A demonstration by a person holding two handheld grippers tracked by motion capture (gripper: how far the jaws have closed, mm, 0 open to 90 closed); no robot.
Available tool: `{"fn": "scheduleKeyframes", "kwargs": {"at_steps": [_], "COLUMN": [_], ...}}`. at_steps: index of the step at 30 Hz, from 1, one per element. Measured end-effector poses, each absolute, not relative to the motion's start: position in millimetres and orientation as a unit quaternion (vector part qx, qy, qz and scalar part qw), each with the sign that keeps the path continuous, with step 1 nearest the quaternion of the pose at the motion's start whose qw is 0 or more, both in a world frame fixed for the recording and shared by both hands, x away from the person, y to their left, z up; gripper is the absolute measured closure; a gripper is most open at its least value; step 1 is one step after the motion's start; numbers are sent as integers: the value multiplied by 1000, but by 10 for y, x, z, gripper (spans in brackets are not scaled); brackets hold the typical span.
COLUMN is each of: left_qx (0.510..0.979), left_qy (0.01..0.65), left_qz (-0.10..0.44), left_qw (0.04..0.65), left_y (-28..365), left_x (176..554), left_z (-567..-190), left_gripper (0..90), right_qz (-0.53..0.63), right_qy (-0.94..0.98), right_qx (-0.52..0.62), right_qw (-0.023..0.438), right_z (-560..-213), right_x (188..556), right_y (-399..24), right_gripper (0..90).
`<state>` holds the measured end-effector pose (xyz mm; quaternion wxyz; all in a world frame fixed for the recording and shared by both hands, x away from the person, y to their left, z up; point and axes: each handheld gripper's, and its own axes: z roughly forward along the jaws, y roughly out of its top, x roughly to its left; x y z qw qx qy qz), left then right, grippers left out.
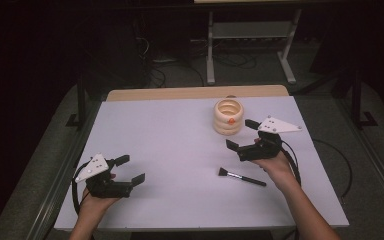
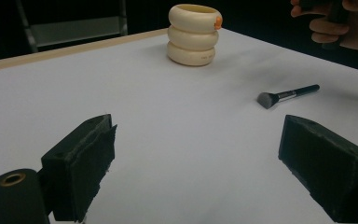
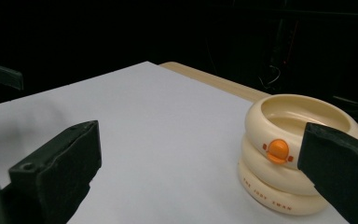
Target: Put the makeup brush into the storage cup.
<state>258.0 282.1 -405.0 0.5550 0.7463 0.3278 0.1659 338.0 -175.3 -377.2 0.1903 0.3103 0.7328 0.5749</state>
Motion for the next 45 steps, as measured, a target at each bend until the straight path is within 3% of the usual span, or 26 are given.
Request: {"fn": "scheduleKeyframes", "kwargs": {"at_steps": [45], "left_qx": [757], "left_qy": [322], "left_qz": [165], "left_qw": [544], "left_y": [2816], "left_x": [2555], "left_z": [-4110], "left_gripper": [101], "right_qz": [523], "right_qy": [783], "right_qx": [291], "right_qw": [169], "right_z": [-3838], "right_x": [3464], "right_y": [-1604], "right_gripper": [0]}}
